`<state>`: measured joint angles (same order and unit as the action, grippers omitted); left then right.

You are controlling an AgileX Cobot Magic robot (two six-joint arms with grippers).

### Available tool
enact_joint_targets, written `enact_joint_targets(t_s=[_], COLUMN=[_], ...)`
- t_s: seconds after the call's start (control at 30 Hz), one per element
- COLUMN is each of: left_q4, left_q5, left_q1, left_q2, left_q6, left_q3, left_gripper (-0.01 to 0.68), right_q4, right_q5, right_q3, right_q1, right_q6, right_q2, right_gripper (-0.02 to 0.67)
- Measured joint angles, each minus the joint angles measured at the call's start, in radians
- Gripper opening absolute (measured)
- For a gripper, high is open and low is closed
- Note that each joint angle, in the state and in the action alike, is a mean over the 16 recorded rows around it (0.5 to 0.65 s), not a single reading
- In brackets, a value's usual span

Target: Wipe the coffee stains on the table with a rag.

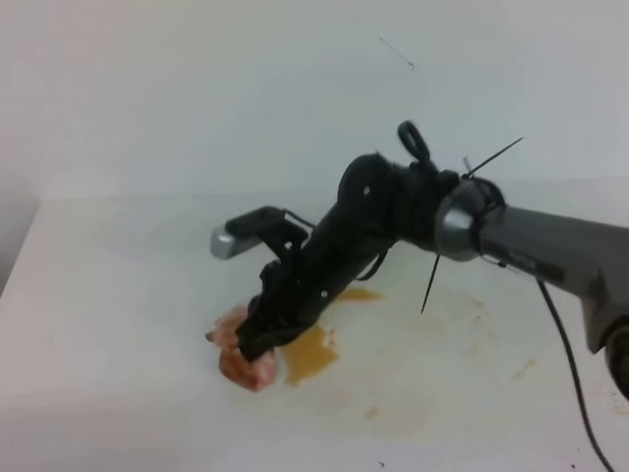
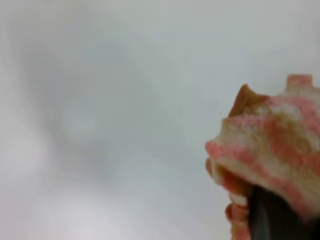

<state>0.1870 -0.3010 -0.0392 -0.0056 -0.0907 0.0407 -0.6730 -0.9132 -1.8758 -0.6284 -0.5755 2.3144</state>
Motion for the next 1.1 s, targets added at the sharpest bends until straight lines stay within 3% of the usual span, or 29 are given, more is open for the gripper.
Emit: enact_joint_targets(t_s=[0.23,0.53,0.83,1.1], left_q4=[0.000,0.000,0.000,0.000], left_q5=[0.000,0.000,0.000,0.000], left_q1=[0.000,0.000,0.000,0.000], left_q2=[0.000,0.000,0.000,0.000], left_q6=[0.000,0.000,0.000,0.000], left_q3=[0.000,0.000,0.000,0.000], left_gripper=[0.000,0.000,0.000,0.000], right_q4=[0.160,0.295,0.261,0.111], right_q5=[-0.005,-0.024,-0.031,-0.002], right_q3=[0.001,0.002,0.002,-0.009], right_q1=[-0.006,0.058,0.127,0.141], right_q6=[0.075,0.133,0.100,-0.013], right_q2=[0.052,0.070,0.066,0.039], right_gripper=[-0.002,-0.002,-0.003,-0.002])
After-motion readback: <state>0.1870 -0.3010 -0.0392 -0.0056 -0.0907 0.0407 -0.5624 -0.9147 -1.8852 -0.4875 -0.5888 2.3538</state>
